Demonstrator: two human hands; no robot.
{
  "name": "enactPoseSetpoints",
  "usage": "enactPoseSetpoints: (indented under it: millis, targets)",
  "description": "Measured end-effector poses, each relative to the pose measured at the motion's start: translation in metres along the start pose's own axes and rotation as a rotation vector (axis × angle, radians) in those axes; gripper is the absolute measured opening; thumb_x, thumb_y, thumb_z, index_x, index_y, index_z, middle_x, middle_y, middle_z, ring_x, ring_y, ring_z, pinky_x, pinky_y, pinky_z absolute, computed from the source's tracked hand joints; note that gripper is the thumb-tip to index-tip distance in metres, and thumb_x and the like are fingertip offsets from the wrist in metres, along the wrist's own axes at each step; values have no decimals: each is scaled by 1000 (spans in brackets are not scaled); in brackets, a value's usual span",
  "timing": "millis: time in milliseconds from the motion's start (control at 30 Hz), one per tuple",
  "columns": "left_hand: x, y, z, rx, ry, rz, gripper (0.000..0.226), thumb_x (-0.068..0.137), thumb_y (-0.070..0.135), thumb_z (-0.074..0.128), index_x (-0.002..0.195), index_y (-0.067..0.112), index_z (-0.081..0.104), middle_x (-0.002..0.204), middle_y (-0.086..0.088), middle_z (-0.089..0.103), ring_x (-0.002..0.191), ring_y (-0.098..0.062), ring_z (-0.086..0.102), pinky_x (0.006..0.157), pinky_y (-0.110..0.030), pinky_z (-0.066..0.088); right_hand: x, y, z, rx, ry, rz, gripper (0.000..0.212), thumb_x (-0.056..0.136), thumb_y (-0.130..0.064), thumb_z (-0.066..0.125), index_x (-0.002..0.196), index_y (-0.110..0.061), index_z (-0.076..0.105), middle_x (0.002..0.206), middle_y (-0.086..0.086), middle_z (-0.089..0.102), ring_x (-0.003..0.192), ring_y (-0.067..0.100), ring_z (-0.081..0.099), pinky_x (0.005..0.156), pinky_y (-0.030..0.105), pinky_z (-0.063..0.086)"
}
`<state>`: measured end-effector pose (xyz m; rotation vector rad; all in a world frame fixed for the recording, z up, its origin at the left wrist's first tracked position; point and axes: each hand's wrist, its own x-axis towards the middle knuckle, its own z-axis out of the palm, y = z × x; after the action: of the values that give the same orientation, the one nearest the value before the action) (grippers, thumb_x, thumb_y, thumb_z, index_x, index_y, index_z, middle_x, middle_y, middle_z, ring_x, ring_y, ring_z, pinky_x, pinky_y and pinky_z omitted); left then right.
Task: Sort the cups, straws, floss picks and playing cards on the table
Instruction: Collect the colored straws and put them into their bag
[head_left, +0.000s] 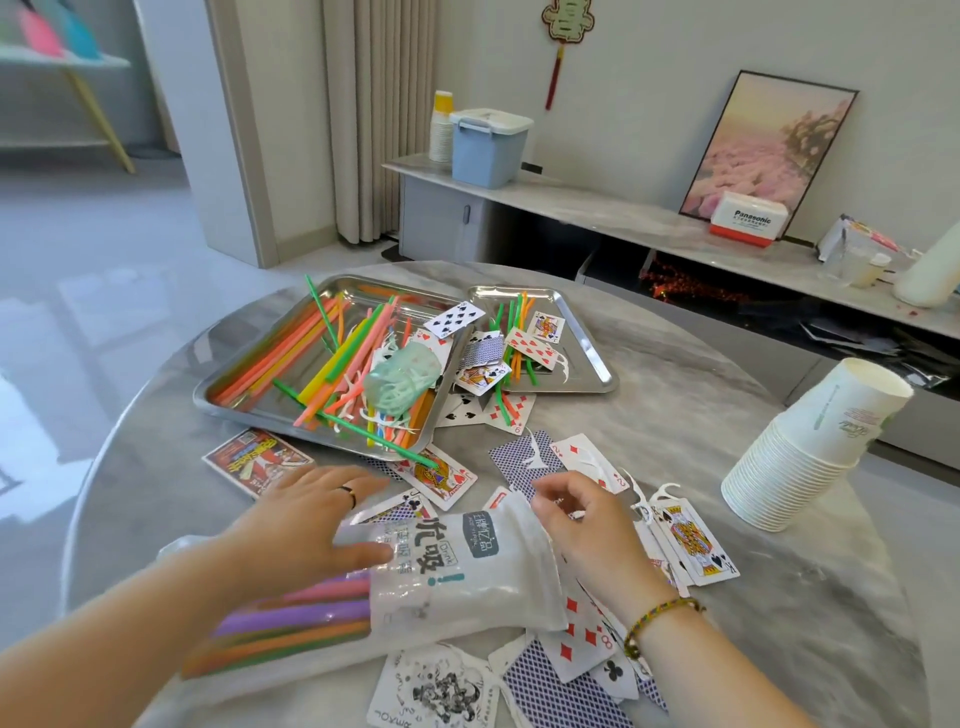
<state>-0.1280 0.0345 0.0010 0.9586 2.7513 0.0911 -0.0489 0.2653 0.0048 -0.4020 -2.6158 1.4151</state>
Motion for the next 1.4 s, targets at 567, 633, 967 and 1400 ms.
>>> enactPoseSetpoints:
  millis: [567, 633, 967, 1400]
  targets:
    - [38, -108, 10, -146, 131, -413, 49, 99, 33, 27, 145, 26, 14, 154, 8, 10, 142, -13, 3, 115, -33, 5, 111, -64, 130, -634, -277, -213, 30, 92, -9, 44, 121, -9, 52, 118, 12, 59, 107, 28, 54, 84, 31, 43]
    - [40, -107, 8, -163, 165, -403, 43, 99, 33, 26, 141, 26, 28, 148, 8, 27, 139, -11, 18, 112, -29, 14, 115, -65, 130, -652, -297, -201, 31, 91, -6, 43, 119, -10, 53, 117, 12, 59, 107, 27, 54, 81, 28, 42]
    - [37, -103, -6, -241, 214, -353, 30, 97, 33, 31, 116, 29, 54, 132, 10, 50, 120, -11, 45, 107, -24, 19, 105, -90, 75, -768, -614, -50, 29, 86, -7, 48, 110, -16, 60, 78, -15, 46, 70, 3, 45, 56, 10, 33]
    - [32, -120, -1, -572, 338, -543, 42, 96, 28, 36, 137, 16, 36, 141, 0, 34, 125, -21, 35, 102, -34, 33, 101, -140, 84, -552, -434, 28, 15, 88, -7, 46, 93, -20, 47, 78, -5, 48, 58, 7, 45, 51, 17, 37]
